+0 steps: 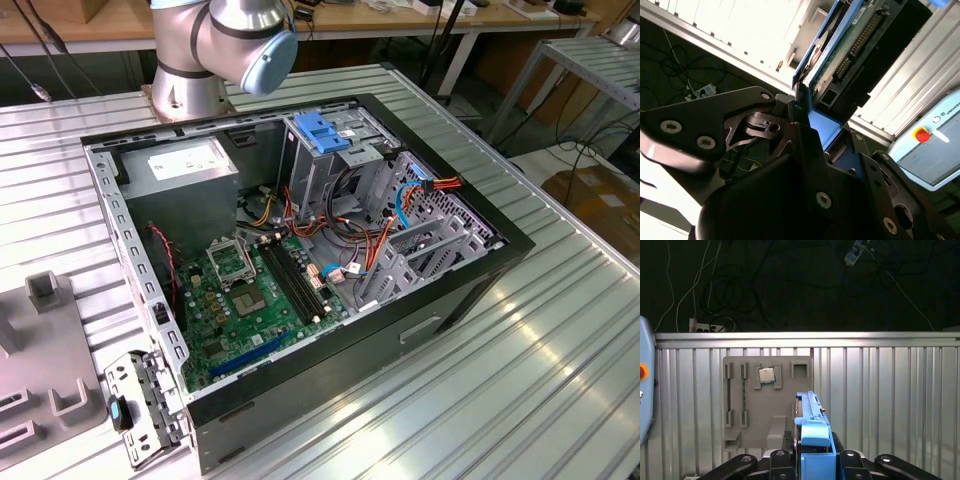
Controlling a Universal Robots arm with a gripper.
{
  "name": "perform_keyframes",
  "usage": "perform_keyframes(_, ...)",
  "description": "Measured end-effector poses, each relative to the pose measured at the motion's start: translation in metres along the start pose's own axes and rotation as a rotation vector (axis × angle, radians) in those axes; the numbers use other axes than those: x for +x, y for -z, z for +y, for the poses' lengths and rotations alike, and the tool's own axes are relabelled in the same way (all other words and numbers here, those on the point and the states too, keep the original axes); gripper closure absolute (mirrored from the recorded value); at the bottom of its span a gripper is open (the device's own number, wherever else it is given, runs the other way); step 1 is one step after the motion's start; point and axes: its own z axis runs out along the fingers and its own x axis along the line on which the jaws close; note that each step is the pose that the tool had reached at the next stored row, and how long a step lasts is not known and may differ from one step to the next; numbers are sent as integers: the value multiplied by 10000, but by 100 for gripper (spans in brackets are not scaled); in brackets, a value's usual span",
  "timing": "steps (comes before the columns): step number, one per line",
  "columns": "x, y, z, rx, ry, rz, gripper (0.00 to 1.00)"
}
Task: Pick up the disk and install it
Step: 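Pick up the disk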
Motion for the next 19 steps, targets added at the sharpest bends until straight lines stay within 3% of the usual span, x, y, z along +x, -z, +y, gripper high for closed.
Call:
perform_keyframes(10,-1,-1,-110,-1,1,0,63)
perform_keyframes(19,-3,-4,-251,-1,0,0,63)
